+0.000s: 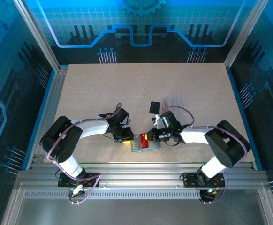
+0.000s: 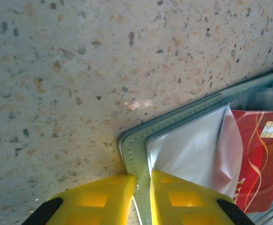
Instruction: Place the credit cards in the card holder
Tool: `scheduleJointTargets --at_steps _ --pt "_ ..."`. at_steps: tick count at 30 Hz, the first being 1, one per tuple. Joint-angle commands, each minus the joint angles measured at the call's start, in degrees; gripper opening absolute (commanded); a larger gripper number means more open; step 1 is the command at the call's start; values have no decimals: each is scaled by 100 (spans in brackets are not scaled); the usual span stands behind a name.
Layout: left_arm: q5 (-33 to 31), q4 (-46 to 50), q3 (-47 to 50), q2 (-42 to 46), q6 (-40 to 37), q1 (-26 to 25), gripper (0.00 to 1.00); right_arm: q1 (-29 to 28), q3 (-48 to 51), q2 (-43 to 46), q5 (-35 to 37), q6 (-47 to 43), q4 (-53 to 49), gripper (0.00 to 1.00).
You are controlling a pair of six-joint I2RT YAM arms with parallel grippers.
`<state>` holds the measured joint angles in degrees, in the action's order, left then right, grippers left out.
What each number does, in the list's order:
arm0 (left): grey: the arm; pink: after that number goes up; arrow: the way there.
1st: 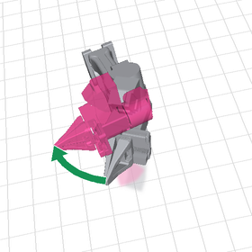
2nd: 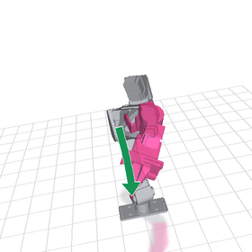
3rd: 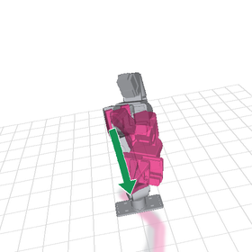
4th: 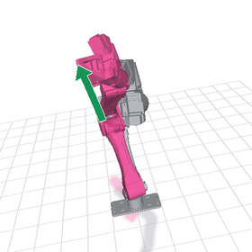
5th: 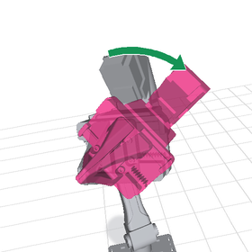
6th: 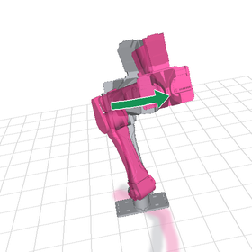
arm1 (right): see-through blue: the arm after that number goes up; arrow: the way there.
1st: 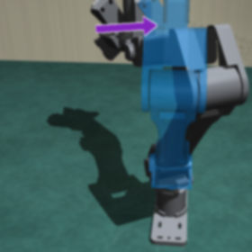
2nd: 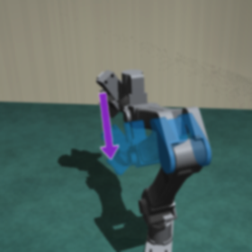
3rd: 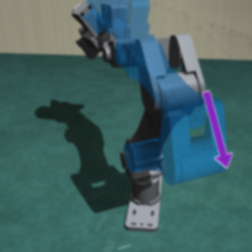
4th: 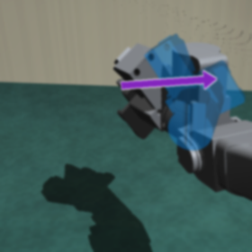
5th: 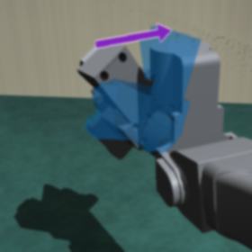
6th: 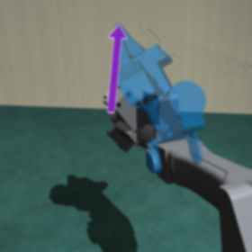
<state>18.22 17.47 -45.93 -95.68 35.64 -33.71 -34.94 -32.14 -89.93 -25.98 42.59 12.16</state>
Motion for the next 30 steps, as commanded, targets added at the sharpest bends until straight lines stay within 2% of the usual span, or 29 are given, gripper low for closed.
scheduleJointTargets --at_steps 1,22,30 --pt "-464 -401 358 -671 7 -159 19 -127 29 -86 117 -235 -814 0" --pt "-449 -455 428 -637 32 -157 20 -145 108 -328 216 -109 -1180 0" --pt "-444 -480 443 -635 50 -158 20 -154 6 -378 409 16 -1609 0"
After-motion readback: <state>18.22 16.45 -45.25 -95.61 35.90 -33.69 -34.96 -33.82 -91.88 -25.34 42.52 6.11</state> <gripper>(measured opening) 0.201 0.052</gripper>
